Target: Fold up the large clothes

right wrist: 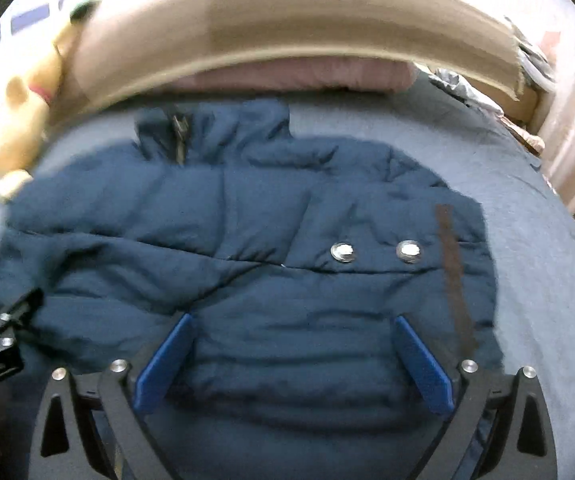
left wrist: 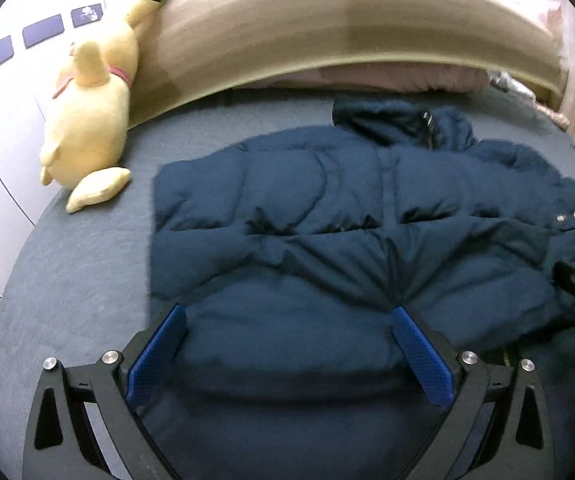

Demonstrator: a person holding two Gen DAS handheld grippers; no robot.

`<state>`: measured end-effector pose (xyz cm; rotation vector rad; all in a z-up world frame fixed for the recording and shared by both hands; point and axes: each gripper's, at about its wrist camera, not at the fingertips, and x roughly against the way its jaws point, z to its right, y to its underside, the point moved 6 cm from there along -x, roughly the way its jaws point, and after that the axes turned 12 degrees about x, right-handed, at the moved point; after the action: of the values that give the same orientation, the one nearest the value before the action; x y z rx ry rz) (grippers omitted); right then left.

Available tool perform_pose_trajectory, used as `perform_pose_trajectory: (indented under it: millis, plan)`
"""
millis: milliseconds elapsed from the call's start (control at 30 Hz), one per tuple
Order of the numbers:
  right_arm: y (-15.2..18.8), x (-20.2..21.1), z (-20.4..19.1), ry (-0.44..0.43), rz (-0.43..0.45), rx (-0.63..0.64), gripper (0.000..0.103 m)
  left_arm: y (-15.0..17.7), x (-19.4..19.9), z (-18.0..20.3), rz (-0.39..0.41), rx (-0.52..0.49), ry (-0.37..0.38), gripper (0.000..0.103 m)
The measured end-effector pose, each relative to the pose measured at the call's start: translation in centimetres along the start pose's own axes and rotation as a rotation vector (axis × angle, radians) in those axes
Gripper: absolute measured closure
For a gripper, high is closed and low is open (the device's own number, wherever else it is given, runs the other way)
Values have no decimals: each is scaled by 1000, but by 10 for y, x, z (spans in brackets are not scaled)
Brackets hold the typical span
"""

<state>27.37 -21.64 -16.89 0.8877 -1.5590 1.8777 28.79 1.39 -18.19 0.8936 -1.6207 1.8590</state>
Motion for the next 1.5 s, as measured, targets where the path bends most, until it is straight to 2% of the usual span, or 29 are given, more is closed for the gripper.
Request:
perform_pose_trajectory:
  millis: [233,400,600,733,867,1000,1133,1233,1367,1467,1500]
  plan:
    - [38,84,20,-158,82,-135,2,21,59,-25,12,93,57,0]
    - [80,141,25,-218,139,-188,2,46,100,-32,22,89,69,0]
    - [143,183,34,-263,130,-226,1,75,138,-44,28,80,91,0]
    - [193,197,53,-259,90,-290,1,102,162,-68,20,111,117,0]
    - [243,208,78,-253,66,-388,0,143,181,-114,-8,206,140,0]
    - [280,211,96,-251,38,-447,0,186,182,-157,-79,284,117,0]
    - [301,209,102,-306,30,-521,0,210,188,-182,-91,337,90,0]
    - [308,205,101,-344,24,-551,0,222,191,-187,-109,358,108,0]
    - [314,197,96,-371,10,-562,0,228,192,-173,-136,345,192,0]
    - [320,190,100,-407,3,-609,1,230,193,-161,-163,340,271,0]
    - [322,189,104,-411,7,-627,1,229,193,-159,-168,349,277,0]
